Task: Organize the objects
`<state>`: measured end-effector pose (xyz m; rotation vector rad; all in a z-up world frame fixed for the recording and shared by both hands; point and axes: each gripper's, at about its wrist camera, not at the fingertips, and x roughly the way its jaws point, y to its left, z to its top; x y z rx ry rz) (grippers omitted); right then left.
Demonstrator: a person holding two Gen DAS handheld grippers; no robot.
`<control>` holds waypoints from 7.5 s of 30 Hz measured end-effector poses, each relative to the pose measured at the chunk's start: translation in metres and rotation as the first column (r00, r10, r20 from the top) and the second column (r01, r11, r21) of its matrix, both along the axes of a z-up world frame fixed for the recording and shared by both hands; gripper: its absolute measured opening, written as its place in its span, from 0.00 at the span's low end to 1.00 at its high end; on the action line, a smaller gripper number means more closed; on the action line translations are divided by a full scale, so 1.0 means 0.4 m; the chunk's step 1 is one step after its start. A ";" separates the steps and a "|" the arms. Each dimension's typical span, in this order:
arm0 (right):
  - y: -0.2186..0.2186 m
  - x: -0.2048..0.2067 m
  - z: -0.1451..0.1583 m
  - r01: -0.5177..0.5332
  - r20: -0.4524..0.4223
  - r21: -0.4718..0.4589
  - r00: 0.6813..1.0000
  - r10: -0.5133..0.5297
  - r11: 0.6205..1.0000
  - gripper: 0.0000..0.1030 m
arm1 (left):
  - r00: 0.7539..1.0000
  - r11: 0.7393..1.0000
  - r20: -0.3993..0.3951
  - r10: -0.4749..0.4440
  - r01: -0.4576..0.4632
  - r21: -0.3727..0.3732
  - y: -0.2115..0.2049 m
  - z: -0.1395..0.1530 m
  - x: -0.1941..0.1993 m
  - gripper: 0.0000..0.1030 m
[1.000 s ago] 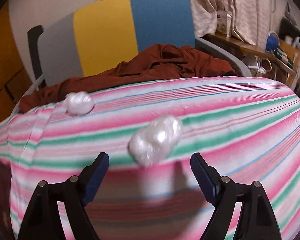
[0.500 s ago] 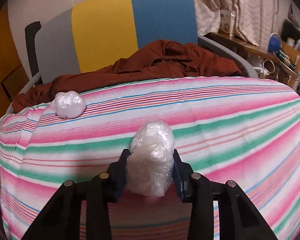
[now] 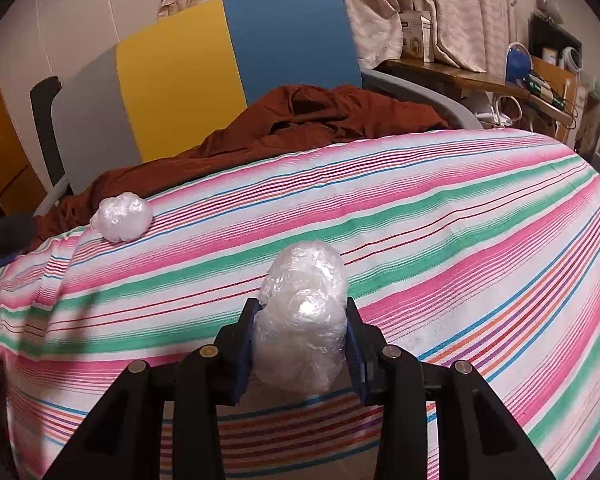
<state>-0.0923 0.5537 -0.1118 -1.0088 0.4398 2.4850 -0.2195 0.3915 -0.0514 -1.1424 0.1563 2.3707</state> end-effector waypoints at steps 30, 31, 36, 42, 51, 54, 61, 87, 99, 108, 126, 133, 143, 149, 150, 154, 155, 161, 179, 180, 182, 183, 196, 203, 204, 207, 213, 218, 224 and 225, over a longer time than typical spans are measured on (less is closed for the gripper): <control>-0.014 -0.006 -0.007 0.001 0.021 0.052 1.000 -0.002 0.999 0.39 | 0.991 0.999 -0.130 -0.019 0.013 -0.042 0.038 -0.017 -0.130 0.81; -0.014 -0.006 -0.007 0.001 0.019 0.049 1.000 -0.002 0.999 0.39 | 0.994 0.999 -0.105 -0.018 0.013 -0.051 0.056 -0.020 -0.148 0.84; -0.012 -0.005 -0.008 0.002 0.017 0.047 1.000 -0.002 0.999 0.39 | 0.998 0.991 -0.011 -0.064 0.062 -0.117 0.139 -0.071 -0.189 0.84; -0.014 -0.005 -0.011 0.002 0.016 0.051 1.000 -0.003 0.999 0.39 | 0.999 0.984 -0.008 -0.043 0.041 -0.174 0.145 -0.134 -0.184 0.63; -0.019 -0.010 -0.011 0.002 0.023 0.069 1.000 -0.004 0.998 0.39 | 0.997 0.995 -0.069 -0.038 0.032 -0.097 0.061 -0.071 -0.116 0.58; -0.022 -0.013 -0.010 0.003 0.030 0.081 1.000 -0.005 0.997 0.39 | 0.993 0.996 -0.105 -0.051 0.043 -0.072 0.003 -0.008 -0.059 0.58; -0.030 -0.015 -0.008 0.005 0.038 0.096 0.999 -0.009 0.995 0.39 | 0.982 1.000 -0.190 0.007 -0.011 -0.025 -0.220 0.145 0.063 0.58; -0.211 0.092 0.062 -0.110 0.025 0.241 0.994 0.108 0.964 0.39 | 0.966 0.966 -0.018 0.259 -0.259 0.004 -0.835 0.048 0.286 0.58; -0.341 0.192 0.108 -0.177 -0.044 0.177 0.981 0.188 0.968 0.38 | 0.973 0.973 -0.018 0.229 -0.229 0.010 -0.819 0.016 0.285 0.58; -0.453 0.257 0.191 -0.250 -0.129 0.172 0.953 0.274 0.953 0.39 | 0.973 0.973 -0.037 0.227 -0.228 -0.019 -0.804 -0.002 0.298 0.58; -0.693 0.353 0.274 -0.461 -0.204 0.164 0.849 0.487 0.872 0.39 | 0.970 0.970 -0.033 0.240 -0.241 -0.030 -0.808 -0.004 0.340 0.64; -0.755 0.366 0.253 -0.523 -0.177 0.143 0.822 0.542 0.840 0.39 | 0.975 0.975 -0.010 0.221 -0.221 -0.009 -0.818 -0.003 0.369 0.67; -0.810 0.389 0.231 -0.581 -0.148 0.132 0.789 0.596 0.803 0.39 | 0.979 0.976 0.016 0.205 -0.206 0.071 -0.853 0.014 0.406 0.71; -0.834 0.391 0.217 -0.620 -0.106 0.110 0.770 0.629 0.777 0.39 | 0.942 0.943 -0.091 0.322 -0.312 0.112 -0.937 0.074 0.446 0.71; -0.841 0.391 0.213 -0.630 -0.095 0.105 0.764 0.639 0.769 0.39 | 0.931 0.934 -0.108 0.350 -0.338 0.117 -0.954 0.083 0.454 0.71; -0.886 0.388 0.189 -0.685 -0.046 0.076 0.724 0.688 0.725 0.39 | 0.897 0.906 -0.138 0.420 -0.404 0.128 -1.014 0.102 0.476 0.71; -0.897 0.388 0.182 -0.692 -0.037 0.073 0.717 0.696 0.718 0.39 | 0.893 0.902 -0.138 0.428 -0.412 0.130 -1.024 0.103 0.481 0.71; -0.934 0.367 0.150 -0.703 0.020 0.038 0.711 0.703 0.710 0.39 | 0.878 0.894 -0.169 0.448 -0.437 0.099 -1.048 0.094 0.526 0.71; -0.934 0.323 0.114 -0.650 0.082 -0.062 0.753 0.653 0.757 0.52 | 0.833 0.874 -0.307 0.461 -0.486 -0.006 -0.985 0.140 0.558 0.71; -0.931 0.326 0.117 -0.648 0.078 -0.064 0.755 0.651 0.759 0.53 | 0.826 0.869 -0.320 0.464 -0.494 -0.016 -0.982 0.145 0.561 0.71; -0.926 0.331 0.127 -0.641 0.067 -0.064 0.762 0.644 0.765 0.56 | 0.818 0.862 -0.336 0.467 -0.507 -0.034 -0.976 0.151 0.563 0.71; -0.925 0.332 0.134 -0.638 0.063 -0.059 0.766 0.640 0.768 0.59 | 0.816 0.858 -0.338 0.469 -0.512 -0.046 -0.975 0.154 0.564 0.71; -0.949 0.313 0.241 -0.574 0.015 0.030 0.819 0.574 0.818 0.99 | 0.825 0.827 -0.220 0.520 -0.551 -0.112 -1.017 0.127 0.575 0.71; -0.978 0.296 0.278 -0.539 0.029 0.081 0.842 0.538 0.839 1.00 | 0.815 0.805 -0.228 0.533 -0.572 -0.160 -1.021 0.132 0.582 0.71; -0.985 0.296 0.283 -0.537 0.031 0.093 0.843 0.536 0.838 1.00 | 0.822 0.810 -0.215 0.528 -0.563 -0.165 -1.020 0.131 0.580 0.71; -0.999 0.296 0.288 -0.521 0.039 0.118 0.853 0.520 0.845 1.00 | 0.837 0.821 -0.176 0.518 -0.544 -0.175 -1.017 0.125 0.577 0.71; -1.003 0.288 0.298 -0.495 0.033 0.084 0.869 0.494 0.865 1.00 | 0.840 0.819 -0.158 0.519 -0.542 -0.191 -1.017 0.127 0.574 0.71; -1.017 0.287 0.298 -0.486 0.044 0.093 0.874 0.484 0.869 1.00 | 0.840 0.821 -0.128 0.527 -0.542 -0.182 -1.026 0.124 0.568 0.71; -1.017 0.287 0.290 -0.475 0.064 0.093 0.880 0.471 0.875 1.00 | 0.836 0.815 -0.139 0.530 -0.548 -0.186 -1.027 0.128 0.571 0.70; -1.017 0.288 0.290 -0.471 0.064 0.098 0.882 0.466 0.877 1.00 | 0.836 0.816 -0.139 0.531 -0.549 -0.182 -1.028 0.129 0.572 0.70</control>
